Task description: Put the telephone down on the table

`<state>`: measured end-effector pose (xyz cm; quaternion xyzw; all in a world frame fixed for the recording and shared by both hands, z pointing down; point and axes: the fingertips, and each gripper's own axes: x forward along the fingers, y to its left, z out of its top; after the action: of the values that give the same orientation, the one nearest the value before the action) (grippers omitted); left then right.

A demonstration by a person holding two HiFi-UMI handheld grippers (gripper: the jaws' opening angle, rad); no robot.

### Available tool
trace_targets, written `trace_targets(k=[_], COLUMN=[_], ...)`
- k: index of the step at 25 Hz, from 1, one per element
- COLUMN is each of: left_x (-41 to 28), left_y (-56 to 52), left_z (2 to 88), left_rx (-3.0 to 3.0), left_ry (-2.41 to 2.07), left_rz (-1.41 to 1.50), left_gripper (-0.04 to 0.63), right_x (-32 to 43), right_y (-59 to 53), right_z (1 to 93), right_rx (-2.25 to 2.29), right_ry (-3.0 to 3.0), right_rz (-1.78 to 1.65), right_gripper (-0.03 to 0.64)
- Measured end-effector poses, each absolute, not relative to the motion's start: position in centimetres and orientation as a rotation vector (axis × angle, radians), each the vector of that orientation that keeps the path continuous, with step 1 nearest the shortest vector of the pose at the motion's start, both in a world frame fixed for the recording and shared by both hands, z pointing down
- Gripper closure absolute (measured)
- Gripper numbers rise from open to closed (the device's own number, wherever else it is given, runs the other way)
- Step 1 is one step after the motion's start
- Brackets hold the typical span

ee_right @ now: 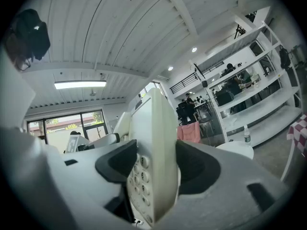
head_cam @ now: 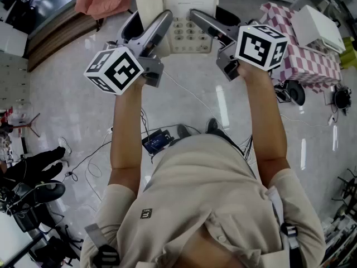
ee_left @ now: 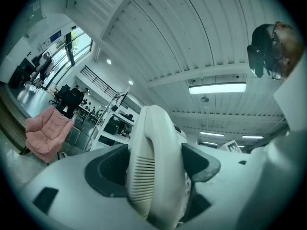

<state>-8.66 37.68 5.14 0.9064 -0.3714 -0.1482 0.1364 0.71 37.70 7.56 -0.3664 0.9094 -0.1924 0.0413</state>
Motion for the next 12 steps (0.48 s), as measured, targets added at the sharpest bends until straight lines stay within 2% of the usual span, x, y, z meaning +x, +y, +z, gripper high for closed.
trace_targets(k=[12], left_x=[-9.5], left_y=[38.0], left_z=[5.6], left_rx=[2.627], left_ry=[-1.070], left_rz=[-0.410], left_gripper=[0.253], right_x=[-0.3], right_y=[38.1], right_z=[8.0], right_rx=[-1.131], right_ry=[2.775], right_rz=[-0.595], right_gripper=[0.383])
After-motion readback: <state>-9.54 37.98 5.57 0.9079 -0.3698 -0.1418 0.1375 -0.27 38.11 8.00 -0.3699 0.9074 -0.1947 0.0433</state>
